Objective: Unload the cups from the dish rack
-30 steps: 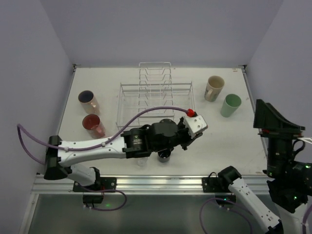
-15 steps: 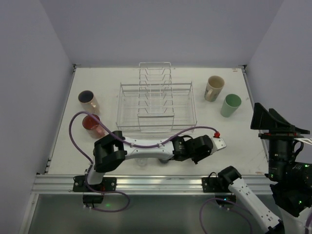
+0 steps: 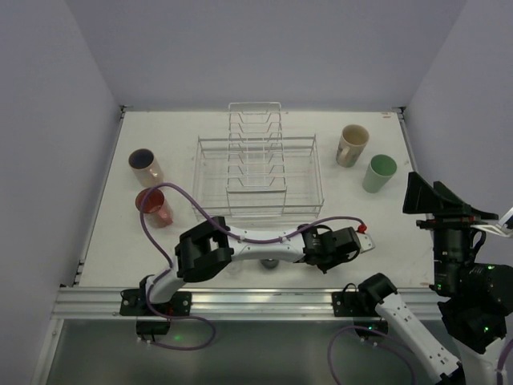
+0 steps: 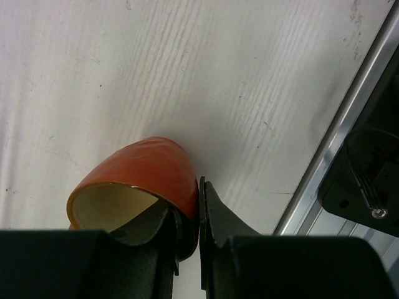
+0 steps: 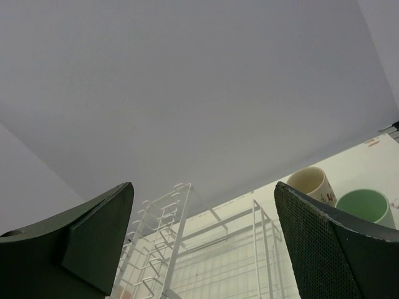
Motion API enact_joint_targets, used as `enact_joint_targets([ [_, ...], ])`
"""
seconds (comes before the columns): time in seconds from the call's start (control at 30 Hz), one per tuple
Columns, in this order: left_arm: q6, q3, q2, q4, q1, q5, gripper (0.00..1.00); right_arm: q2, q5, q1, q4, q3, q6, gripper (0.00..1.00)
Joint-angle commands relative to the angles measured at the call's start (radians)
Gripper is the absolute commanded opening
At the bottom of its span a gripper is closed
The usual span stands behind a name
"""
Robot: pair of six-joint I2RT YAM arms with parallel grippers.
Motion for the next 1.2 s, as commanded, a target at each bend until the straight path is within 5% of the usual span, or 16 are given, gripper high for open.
enact_joint_targets([
  [0.0, 0.007, 0.077, 0.022, -0.083, -0.004, 0.016, 0.0, -0.012, -0.01, -0.001, 0.007, -0.01, -0.006, 0.96],
  [0.4, 0.047, 0.216, 0.114, -0.224, 0.002, -0.026, 0.01, 0.0, -0.051, -0.001, 0.007, -0.032, 0.015, 0.97],
  [0.67, 0.052, 0.262, 0.109, -0.256, 0.002, -0.068, 0.34, -0.003, -0.073, -0.003, 0.007, -0.026, 0.02, 0.97],
  [1.03, 0.046, 0.29, 0.072, -0.248, 0.005, -0.112, 0.48, -0.006, -0.082, -0.001, 0.007, -0.017, 0.012, 0.98],
  [1.13, 0.04, 0.291, 0.036, -0.238, 0.006, -0.158, 0.67, -0.012, -0.087, -0.003, 0.007, -0.008, 0.008, 0.98],
  [1.17, 0.04, 0.291, 0.022, -0.233, 0.008, -0.178, 0.82, -0.014, -0.088, -0.001, 0.005, 0.003, 0.008, 0.99],
])
